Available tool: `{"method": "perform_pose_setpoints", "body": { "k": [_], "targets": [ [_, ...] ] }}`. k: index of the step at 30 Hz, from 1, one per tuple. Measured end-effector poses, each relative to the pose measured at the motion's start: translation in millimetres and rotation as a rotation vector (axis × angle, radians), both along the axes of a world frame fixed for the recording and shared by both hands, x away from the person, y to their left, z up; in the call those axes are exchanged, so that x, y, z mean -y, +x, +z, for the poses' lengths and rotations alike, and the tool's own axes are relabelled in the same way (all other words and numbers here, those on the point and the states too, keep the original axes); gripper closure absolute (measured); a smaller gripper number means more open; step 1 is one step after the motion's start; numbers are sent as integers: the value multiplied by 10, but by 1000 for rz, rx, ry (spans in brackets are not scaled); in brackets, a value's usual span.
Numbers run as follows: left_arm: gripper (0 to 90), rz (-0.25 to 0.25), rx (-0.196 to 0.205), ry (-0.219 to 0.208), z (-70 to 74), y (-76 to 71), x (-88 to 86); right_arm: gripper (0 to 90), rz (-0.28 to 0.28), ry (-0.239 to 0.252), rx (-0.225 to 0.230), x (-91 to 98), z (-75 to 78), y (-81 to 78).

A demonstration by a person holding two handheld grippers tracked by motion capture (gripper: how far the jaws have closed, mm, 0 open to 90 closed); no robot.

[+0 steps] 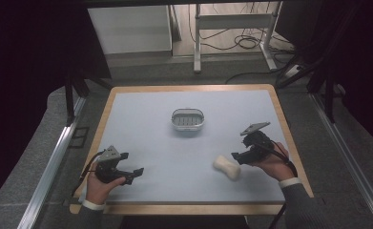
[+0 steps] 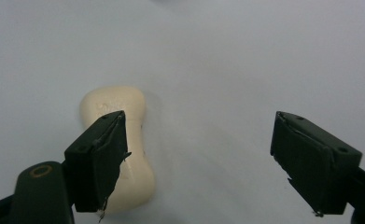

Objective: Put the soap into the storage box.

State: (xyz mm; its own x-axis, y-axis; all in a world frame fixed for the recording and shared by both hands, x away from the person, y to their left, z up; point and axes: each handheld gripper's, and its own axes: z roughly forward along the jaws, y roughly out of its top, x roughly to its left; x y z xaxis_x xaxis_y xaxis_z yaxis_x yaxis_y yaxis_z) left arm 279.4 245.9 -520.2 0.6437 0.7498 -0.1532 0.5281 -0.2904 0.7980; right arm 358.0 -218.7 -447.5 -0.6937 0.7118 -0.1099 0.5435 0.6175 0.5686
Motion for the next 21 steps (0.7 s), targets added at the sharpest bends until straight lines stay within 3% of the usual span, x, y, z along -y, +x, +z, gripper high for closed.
{"method": "perform_pose_setpoints", "body": {
  "k": [8,14,21],
  "targets": [
    [74,-4,-3,3,-11,4,16,169,-3,-14,-21,-70,-24,12],
    [74,-8,-5,10,-11,5,12,169,27,-36,-50,-164,-77,-1],
    [74,-12,-10,16,-24,12,26,169,45,-83,-87,-290,-158,-10]
  ]
}}
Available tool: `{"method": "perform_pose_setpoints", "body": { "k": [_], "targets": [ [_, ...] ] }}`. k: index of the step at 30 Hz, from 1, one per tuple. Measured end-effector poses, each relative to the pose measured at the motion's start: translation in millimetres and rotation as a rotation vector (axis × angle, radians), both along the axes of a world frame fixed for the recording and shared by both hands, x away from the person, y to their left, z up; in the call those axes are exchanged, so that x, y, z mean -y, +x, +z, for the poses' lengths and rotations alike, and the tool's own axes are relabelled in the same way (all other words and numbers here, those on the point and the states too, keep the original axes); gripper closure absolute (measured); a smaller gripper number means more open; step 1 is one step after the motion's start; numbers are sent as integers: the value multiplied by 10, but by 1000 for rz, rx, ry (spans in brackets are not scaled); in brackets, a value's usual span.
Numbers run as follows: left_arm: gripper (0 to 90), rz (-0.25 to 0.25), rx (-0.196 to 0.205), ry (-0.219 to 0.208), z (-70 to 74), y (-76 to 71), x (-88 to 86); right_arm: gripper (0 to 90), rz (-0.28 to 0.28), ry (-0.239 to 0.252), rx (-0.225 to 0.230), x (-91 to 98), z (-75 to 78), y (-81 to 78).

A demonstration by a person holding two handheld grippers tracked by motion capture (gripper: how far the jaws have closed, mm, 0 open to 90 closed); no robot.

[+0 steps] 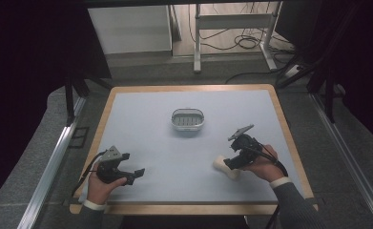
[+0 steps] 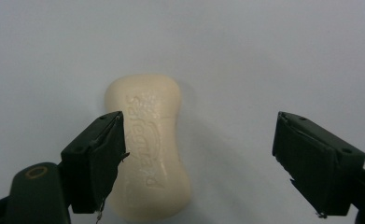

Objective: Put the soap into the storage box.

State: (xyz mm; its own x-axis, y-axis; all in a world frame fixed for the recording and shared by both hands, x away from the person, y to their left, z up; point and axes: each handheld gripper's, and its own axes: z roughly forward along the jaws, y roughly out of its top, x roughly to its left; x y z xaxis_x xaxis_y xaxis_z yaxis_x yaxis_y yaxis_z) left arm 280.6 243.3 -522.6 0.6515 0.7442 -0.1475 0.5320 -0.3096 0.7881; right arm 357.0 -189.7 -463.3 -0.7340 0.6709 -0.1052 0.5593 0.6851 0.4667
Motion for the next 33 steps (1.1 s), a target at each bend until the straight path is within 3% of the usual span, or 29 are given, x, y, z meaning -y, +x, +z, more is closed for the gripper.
{"method": "perform_pose_setpoints", "body": {
  "k": [3,11,19,24,33],
  "targets": [
    [74,-1,-1,1,-1,1,0,173,16,-12,-25,-38,-40,-7],
    [73,-4,-6,1,-8,4,10,191,35,-41,-39,-155,-115,-53],
    [72,-6,-6,-4,-4,2,7,235,53,-88,-94,-264,-186,-35],
    [73,-3,-2,-7,6,-3,-6,268,50,-124,-122,-339,-224,-39],
    [73,-3,-5,-2,-2,0,1,341,45,-139,-145,-347,-280,-26]
  ]
}}
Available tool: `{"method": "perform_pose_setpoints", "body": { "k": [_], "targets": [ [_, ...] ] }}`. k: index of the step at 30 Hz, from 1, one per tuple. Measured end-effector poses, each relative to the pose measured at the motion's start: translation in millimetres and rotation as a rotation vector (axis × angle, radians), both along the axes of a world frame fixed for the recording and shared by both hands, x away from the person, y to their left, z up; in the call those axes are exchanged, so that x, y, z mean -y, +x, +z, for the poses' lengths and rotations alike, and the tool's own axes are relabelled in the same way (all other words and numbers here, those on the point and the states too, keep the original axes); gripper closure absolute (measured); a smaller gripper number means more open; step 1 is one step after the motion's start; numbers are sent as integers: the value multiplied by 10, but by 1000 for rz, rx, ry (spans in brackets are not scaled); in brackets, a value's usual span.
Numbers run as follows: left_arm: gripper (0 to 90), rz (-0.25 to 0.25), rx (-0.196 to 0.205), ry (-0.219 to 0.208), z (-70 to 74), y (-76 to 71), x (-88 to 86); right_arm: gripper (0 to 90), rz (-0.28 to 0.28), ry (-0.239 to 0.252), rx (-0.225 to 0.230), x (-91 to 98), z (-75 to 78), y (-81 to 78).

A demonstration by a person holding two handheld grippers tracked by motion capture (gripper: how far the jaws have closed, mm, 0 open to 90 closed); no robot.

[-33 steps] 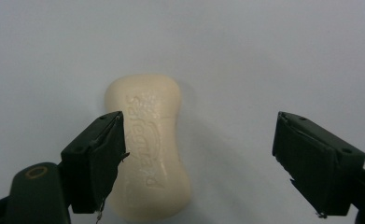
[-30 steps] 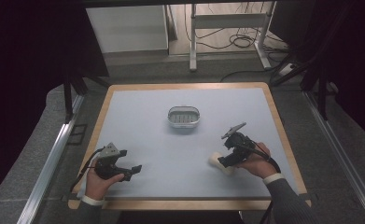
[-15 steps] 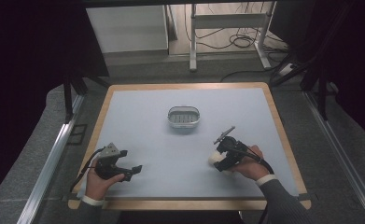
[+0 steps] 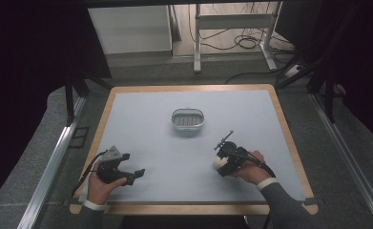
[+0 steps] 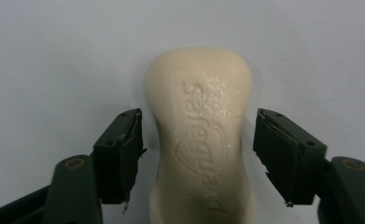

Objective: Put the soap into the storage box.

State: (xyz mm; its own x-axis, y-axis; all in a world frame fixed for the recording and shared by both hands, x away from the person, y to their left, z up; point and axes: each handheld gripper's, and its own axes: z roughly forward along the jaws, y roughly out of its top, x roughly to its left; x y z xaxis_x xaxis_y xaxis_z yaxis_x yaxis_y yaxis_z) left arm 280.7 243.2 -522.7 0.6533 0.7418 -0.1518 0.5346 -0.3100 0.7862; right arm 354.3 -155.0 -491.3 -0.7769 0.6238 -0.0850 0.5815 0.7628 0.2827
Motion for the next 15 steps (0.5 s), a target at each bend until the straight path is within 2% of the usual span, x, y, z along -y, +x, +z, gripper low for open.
{"method": "perform_pose_setpoints", "body": {
  "k": [6,10,15],
  "targets": [
    [73,1,1,-2,1,1,-2,462,-6,0,-35,12,-21,40],
    [73,1,0,0,1,-1,0,477,-12,-10,-50,-3,-16,49],
    [74,13,17,-9,18,-9,-23,491,9,-37,-59,-15,-3,59]
  ]
}}
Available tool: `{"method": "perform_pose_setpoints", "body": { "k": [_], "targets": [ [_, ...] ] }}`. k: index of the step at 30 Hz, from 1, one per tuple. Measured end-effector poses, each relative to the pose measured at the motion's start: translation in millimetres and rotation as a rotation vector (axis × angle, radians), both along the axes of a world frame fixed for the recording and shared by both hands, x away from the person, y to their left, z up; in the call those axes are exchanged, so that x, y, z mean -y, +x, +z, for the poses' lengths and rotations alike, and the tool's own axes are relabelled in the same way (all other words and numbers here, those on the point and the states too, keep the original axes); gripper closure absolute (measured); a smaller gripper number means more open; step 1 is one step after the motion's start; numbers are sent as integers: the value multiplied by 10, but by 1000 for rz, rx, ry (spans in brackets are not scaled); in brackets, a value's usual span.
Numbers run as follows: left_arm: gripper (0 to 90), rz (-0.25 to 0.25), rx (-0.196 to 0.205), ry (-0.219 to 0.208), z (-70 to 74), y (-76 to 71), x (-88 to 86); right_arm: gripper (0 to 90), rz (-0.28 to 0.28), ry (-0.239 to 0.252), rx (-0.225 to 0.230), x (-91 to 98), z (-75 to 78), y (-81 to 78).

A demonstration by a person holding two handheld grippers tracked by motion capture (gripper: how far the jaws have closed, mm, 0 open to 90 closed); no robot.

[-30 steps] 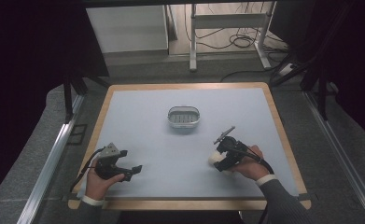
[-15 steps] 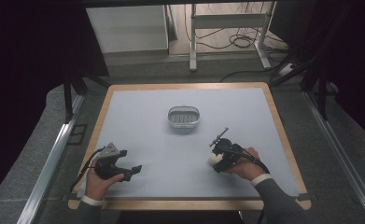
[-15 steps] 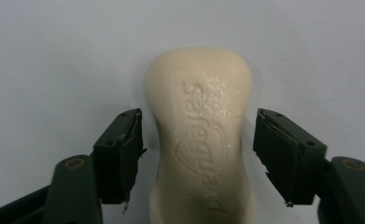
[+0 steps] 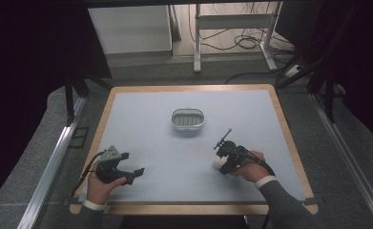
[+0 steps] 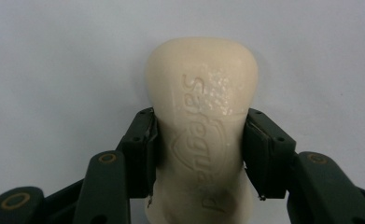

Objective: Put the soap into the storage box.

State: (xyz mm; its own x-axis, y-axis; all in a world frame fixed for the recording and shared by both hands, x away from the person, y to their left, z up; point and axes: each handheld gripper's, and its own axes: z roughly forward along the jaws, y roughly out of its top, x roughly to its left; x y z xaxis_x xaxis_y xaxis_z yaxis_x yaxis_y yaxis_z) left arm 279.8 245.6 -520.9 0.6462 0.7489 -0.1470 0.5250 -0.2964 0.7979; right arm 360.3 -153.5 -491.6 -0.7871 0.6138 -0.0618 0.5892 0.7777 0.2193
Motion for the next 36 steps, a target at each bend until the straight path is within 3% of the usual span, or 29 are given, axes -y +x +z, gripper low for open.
{"method": "perform_pose_setpoints", "body": {
  "k": [7,16,23,36],
  "targets": [
    [74,-2,-4,2,-8,2,11,492,11,0,14,-2,15,-1],
    [74,-5,-6,3,-9,3,12,495,29,18,53,11,167,18],
    [73,-5,-6,4,-8,4,9,495,44,19,52,-1,190,21],
    [73,-8,-7,6,-11,7,11,496,74,58,108,11,446,74]
  ]
}}
